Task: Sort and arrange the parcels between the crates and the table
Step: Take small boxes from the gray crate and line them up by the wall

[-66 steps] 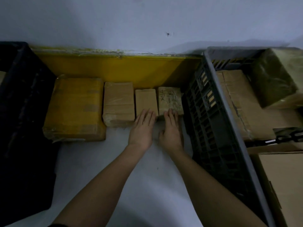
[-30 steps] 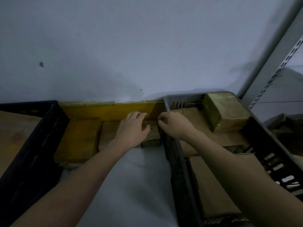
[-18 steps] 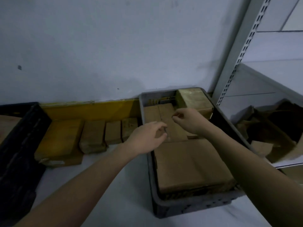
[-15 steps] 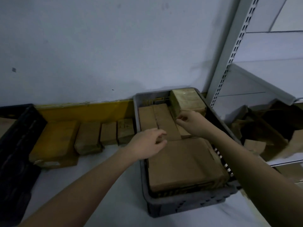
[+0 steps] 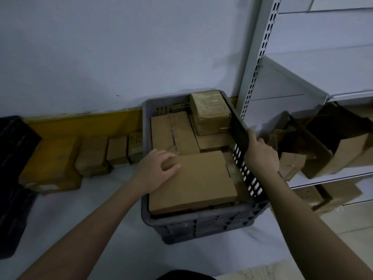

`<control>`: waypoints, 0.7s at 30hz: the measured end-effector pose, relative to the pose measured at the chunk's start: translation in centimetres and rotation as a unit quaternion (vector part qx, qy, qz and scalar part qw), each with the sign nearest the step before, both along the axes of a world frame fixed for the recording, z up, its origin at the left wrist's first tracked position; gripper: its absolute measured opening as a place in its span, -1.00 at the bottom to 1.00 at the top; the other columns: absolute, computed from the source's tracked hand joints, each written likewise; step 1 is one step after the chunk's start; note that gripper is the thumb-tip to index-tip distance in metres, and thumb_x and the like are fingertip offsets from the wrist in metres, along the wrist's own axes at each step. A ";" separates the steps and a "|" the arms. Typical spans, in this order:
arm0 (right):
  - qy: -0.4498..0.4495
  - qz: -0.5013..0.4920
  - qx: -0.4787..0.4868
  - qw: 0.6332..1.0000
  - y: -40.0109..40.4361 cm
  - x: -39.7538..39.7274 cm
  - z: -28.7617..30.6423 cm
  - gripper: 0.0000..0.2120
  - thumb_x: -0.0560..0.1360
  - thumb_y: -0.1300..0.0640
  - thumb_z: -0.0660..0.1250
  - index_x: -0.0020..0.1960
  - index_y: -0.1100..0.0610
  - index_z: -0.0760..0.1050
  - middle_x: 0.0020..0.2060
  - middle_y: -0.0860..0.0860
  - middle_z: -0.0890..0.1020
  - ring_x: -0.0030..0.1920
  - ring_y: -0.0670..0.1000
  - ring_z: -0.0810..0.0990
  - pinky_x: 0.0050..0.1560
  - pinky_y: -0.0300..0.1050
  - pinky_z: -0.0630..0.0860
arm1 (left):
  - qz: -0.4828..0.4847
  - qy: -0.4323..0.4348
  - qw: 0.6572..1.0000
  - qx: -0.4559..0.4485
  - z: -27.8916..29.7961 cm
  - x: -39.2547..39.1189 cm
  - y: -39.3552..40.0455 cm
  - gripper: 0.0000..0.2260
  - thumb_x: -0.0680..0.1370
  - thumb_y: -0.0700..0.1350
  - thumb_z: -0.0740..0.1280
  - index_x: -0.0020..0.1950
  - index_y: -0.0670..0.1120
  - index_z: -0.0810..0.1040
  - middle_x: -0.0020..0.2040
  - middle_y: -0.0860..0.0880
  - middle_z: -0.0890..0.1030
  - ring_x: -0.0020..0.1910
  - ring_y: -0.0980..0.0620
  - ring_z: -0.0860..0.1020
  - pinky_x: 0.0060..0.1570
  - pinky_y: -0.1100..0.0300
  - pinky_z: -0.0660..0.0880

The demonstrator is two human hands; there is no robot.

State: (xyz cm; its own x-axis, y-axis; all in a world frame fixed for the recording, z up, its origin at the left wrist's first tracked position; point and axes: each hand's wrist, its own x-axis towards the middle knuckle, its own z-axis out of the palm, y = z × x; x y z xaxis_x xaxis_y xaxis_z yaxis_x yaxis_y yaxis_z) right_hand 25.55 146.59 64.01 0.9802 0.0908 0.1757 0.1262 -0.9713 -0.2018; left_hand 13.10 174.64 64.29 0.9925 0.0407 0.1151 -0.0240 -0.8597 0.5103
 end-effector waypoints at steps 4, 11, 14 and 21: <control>-0.006 0.000 -0.013 1.000 -0.2 0.1 -0.2 -0.46 0.56 0.24 0.27 0.45 0.04 0.11 0.00 0.18 0.59 -0.20 0.17 0.63 -0.24 0.10 0.62 | 0.004 0.006 1.000 -0.022 0.1 -0.2 -0.1 -0.57 0.41 0.40 0.18 0.10 0.17 0.53 -0.02 0.17 0.53 -0.05 0.15 0.46 -0.10 0.16 0.41; -0.020 0.019 0.001 1.000 -0.1 0.0 -0.2 -0.45 0.53 0.23 0.30 0.45 0.09 0.17 0.10 0.20 0.55 0.03 0.21 0.58 -0.09 0.12 0.60 | -0.031 0.062 0.996 -0.053 3.5 0.8 0.3 -0.65 0.37 0.29 0.46 0.04 0.20 0.46 0.05 0.20 0.57 0.03 0.21 0.54 -0.03 0.19 0.49; -0.050 0.025 0.033 0.998 0.0 0.2 0.4 -0.56 0.54 0.20 0.26 0.41 0.14 0.34 0.21 0.18 0.47 0.21 0.21 0.44 0.13 0.16 0.49 | 0.004 0.039 0.993 -0.110 4.5 0.9 0.9 -0.65 0.34 0.29 0.43 0.07 0.29 0.49 0.07 0.23 0.55 0.07 0.25 0.50 0.00 0.23 0.47; 0.001 0.215 0.176 0.961 3.0 0.5 1.3 -0.76 0.62 0.14 0.22 0.22 0.13 0.57 0.11 0.05 0.57 0.12 0.05 0.54 0.07 -0.09 0.49 | 0.207 -0.108 0.926 -0.297 5.5 1.4 4.2 -0.72 0.54 0.15 0.36 0.14 0.02 0.58 0.00 0.18 0.61 -0.04 0.21 0.58 -0.15 0.28 0.50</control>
State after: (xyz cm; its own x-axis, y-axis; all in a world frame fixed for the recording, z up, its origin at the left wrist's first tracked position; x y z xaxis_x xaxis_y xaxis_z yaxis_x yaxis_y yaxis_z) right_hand 26.08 149.56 65.35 0.8661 0.4224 0.2674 0.4992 -0.7016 -0.5084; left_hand 14.54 178.79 69.82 0.8337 0.5330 0.1443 0.0885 -0.3869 0.9179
